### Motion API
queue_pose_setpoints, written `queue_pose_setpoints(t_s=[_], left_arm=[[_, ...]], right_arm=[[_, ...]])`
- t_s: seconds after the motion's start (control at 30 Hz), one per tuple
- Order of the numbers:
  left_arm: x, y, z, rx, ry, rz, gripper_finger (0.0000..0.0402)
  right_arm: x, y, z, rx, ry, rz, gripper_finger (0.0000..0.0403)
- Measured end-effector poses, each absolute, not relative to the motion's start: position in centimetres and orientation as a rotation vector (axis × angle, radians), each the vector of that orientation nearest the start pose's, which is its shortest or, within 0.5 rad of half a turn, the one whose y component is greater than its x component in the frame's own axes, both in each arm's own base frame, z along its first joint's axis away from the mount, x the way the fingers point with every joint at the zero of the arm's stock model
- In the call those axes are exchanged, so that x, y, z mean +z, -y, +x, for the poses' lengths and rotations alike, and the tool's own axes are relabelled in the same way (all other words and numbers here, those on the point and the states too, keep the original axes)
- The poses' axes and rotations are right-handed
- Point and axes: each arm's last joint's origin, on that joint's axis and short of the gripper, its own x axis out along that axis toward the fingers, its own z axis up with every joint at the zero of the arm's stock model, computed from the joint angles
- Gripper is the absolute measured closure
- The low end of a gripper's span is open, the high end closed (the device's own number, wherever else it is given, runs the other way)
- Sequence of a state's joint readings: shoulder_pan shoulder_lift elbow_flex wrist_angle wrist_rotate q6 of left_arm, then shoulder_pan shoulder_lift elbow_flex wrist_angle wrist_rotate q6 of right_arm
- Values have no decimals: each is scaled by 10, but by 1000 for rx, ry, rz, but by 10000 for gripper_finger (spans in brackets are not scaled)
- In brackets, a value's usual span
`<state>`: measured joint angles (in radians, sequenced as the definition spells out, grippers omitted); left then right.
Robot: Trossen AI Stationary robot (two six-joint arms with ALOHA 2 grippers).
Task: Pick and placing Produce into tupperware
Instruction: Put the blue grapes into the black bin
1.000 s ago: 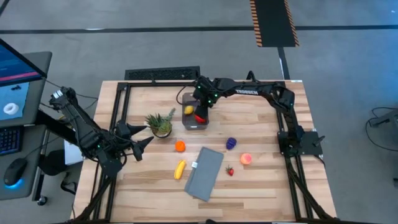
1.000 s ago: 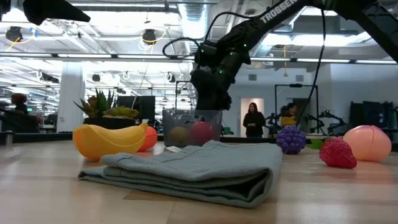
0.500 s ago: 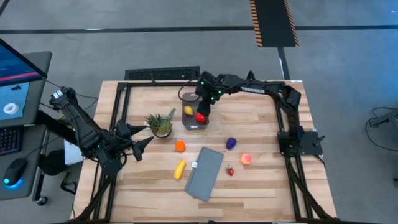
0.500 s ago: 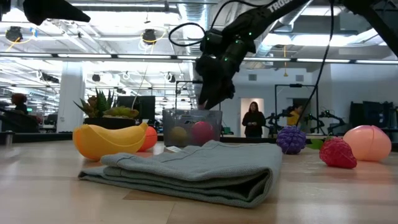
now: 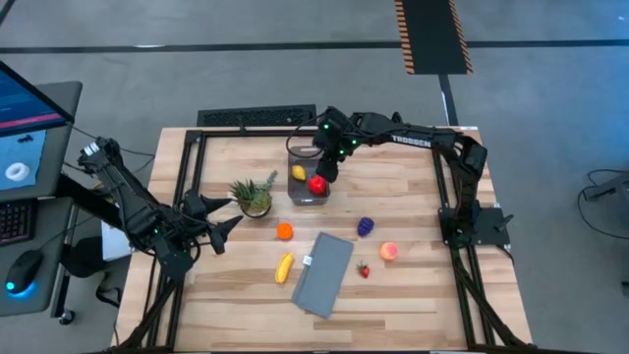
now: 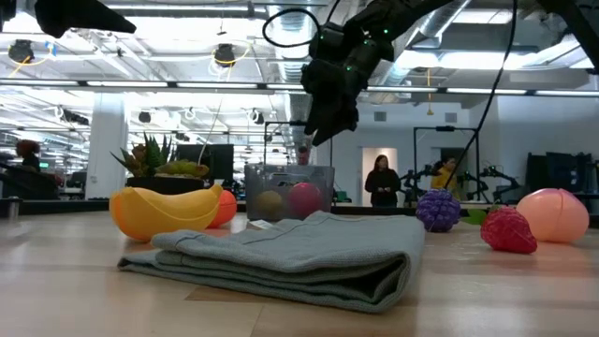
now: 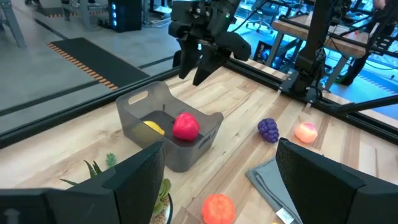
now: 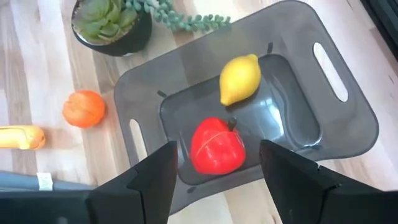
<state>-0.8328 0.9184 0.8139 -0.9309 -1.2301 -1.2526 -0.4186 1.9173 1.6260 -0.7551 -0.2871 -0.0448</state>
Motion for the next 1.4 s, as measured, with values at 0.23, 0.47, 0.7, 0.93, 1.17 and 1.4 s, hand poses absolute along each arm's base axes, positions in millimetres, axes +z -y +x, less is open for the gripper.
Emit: queue_pose_setpoints(t_s=[0.23,0.47,0.7,0.93,1.17,1.4], left_arm=[[281,92,121,589,-213,-318,107],[281,92,121,589,-211,-325,107],[281,92,121,589,-212,-325,107],[281,92,120,591,-209,-321,107],[281,92,120,592,-209,-320,107],[281,92,120,592,-208,-320,107]], right_arm=[[254,153,376,-84,-1025,329,152],[252,148,373,-76,-1073,343,152],[259,143,364,-62,-1118,344,153],[305,138,348,-116,-971,259,170],[333,125,317,-162,-782,204,185],[331,108,276,-188,-619,214,185]])
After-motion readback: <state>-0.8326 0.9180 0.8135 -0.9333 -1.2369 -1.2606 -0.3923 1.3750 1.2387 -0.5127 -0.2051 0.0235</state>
